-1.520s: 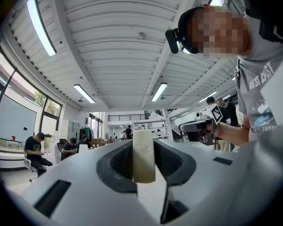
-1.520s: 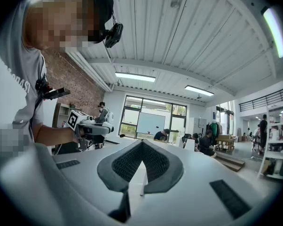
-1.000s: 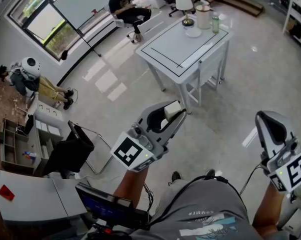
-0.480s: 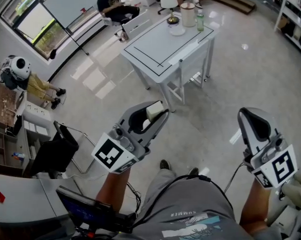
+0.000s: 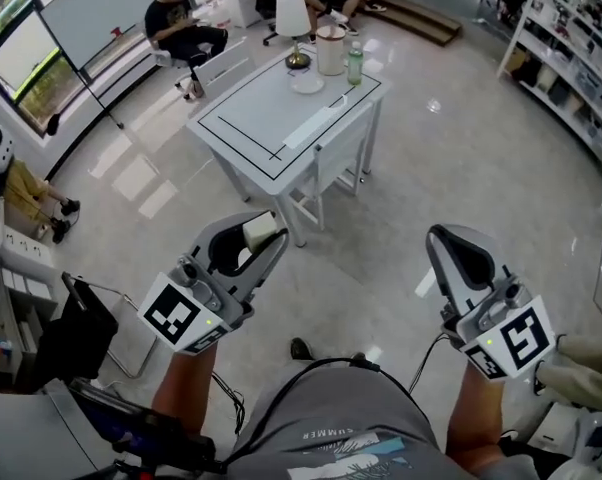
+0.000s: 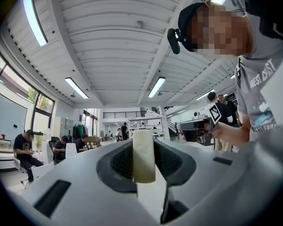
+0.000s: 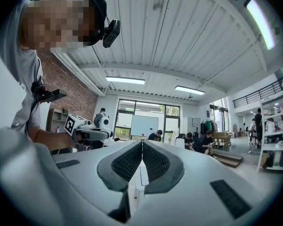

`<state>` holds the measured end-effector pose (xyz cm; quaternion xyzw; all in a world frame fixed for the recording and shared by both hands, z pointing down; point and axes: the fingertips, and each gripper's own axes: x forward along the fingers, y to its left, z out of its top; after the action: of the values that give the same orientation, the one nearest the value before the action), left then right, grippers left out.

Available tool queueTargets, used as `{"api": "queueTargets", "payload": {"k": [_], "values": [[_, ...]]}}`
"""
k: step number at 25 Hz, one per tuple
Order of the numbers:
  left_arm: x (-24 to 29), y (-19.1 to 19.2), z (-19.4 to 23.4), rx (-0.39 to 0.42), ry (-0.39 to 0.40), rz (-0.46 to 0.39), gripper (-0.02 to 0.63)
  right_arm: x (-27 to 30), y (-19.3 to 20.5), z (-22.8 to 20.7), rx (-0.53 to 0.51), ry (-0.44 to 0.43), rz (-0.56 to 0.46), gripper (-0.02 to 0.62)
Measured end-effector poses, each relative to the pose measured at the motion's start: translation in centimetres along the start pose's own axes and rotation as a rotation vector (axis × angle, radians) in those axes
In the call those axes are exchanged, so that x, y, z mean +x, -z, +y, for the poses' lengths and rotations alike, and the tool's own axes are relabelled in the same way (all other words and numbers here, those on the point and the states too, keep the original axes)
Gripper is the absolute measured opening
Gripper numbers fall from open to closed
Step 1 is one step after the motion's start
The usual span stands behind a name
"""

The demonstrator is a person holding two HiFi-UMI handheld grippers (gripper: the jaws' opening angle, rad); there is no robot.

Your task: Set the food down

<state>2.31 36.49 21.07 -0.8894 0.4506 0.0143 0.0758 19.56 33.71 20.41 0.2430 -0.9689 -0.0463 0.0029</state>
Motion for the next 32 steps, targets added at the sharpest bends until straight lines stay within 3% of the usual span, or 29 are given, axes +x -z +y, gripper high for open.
{"api": "queueTargets", "payload": {"k": [9,16,32], "values": [[-1.0,0.7,6.3,-0.026,0.068,-0.057,0.104,6.5,0.2,0.9,-0.029,0.067,0.037,0.007],[0.3,2.0,8.2,-0.045,0.086,-0.055,0.105,8.1,1.4,-0.1,-0.026,0.081,0.059,0.008],[13.5,4.3,7.4,-0.041,0.013,-0.002,0.105,7.2,3.9,-13.5,0.021,-0.021,0.045,0.007]]}}
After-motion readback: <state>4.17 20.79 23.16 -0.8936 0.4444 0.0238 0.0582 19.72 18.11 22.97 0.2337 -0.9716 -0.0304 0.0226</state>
